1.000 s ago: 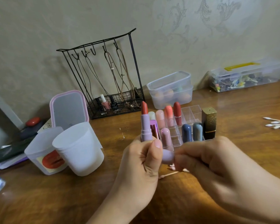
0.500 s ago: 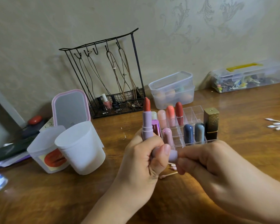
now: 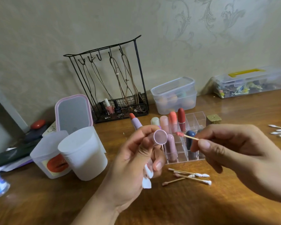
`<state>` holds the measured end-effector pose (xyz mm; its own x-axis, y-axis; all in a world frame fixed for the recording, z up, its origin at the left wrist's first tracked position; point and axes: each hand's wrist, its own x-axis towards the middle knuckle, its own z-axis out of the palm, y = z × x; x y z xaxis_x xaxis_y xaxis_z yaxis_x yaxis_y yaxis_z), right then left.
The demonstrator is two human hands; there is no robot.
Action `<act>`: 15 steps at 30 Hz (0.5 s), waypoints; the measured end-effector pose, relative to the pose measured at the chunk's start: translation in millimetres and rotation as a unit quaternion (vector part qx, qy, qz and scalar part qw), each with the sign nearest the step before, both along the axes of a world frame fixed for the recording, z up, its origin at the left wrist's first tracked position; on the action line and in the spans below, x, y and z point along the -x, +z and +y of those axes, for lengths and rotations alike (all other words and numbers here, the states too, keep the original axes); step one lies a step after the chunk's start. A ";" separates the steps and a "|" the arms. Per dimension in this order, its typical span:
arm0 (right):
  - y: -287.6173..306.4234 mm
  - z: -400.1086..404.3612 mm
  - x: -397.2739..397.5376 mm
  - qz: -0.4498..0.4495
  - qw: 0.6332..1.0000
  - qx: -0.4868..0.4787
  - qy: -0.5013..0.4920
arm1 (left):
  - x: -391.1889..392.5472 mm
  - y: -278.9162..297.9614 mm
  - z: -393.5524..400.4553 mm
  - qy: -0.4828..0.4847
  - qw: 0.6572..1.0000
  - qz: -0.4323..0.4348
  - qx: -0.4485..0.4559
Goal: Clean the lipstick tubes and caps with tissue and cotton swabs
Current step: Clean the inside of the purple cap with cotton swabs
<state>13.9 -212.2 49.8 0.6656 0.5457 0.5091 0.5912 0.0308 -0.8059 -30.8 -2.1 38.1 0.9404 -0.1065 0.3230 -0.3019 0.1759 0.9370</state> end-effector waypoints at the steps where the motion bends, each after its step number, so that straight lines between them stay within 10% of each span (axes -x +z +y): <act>1: 0.4 0.4 0.5 -0.029 0.999 0.012 -0.015 | -0.4 0.1 -0.6 -0.015 1.000 0.001 0.022; 7: -1.2 0.5 2.2 -0.106 0.979 0.093 -0.145 | -3.0 -2.7 5.6 -0.077 0.991 0.009 0.106; 15: -6.4 10.8 5.8 -0.135 0.874 0.432 -0.179 | -5.3 -0.6 11.9 -0.060 0.994 -0.008 0.094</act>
